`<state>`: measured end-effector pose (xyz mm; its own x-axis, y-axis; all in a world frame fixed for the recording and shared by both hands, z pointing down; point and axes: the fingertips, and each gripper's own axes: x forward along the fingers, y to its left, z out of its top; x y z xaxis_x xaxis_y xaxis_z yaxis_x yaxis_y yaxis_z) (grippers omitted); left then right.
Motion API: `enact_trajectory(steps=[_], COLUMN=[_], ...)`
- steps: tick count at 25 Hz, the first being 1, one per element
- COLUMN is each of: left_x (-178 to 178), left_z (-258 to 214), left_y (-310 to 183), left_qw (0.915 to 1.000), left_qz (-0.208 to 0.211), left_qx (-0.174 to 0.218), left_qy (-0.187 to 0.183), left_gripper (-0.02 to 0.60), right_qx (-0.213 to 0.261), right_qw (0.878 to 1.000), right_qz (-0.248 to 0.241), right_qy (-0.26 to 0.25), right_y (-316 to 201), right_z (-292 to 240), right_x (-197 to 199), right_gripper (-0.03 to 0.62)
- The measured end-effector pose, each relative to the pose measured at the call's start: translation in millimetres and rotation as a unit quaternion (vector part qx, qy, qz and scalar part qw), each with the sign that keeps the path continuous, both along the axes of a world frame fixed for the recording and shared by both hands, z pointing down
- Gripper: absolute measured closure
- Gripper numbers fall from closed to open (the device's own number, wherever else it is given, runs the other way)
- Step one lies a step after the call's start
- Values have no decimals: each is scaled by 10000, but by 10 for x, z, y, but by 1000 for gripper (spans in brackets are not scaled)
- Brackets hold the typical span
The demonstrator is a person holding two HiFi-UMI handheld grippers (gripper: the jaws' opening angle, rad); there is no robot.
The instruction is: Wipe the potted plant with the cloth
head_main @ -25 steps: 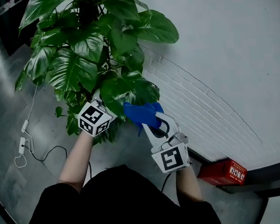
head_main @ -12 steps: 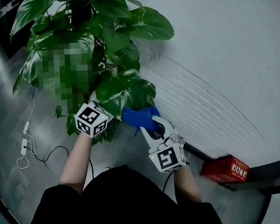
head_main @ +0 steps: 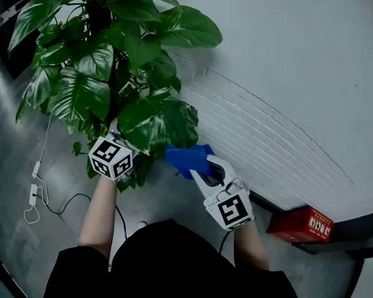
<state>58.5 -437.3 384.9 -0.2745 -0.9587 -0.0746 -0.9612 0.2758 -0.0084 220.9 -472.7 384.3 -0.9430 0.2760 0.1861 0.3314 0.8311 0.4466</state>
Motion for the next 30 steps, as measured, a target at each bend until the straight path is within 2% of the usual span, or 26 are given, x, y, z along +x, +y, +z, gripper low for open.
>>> enact_trajectory(steps=[2,4,7,12,17,21,24,30], left_x=[37,76,161,227,328,429,464,435], left_z=[19,27,18,-54,21,-20,-83,-114], left_y=[-13,-44,-100,-140,-187,-269,-274,-287], left_qw=[10000,10000,9997,9979,9935,9910,9897,9872], left_qz=[-50,-32,156,469,830,1119,1301,1578], left_qx=[35,5,-118,-197,-460,-375,-213,180], left_qy=[27,-18,-173,-397,-635,-633,-560,-109], left_gripper=[106,106,107,109,109,112,112,112], right_qx=[-464,-638,-300,274,286,173,-5,-628], right_qw=[9986,9971,9978,9961,9989,9998,9994,9979], right_qz=[-47,-1,97,-35,-100,-46,8,177], right_qy=[-258,-412,-579,-841,-356,125,332,-17], right_y=[-78,-210,-317,-93,211,222,157,-77], right_z=[-311,-624,-1003,-1331,-1297,-1133,-902,-894], right_x=[85,73,-188,-976,-1572,-1865,-1884,-1655], right_gripper=[505,505,505,505,505,505,505,505])
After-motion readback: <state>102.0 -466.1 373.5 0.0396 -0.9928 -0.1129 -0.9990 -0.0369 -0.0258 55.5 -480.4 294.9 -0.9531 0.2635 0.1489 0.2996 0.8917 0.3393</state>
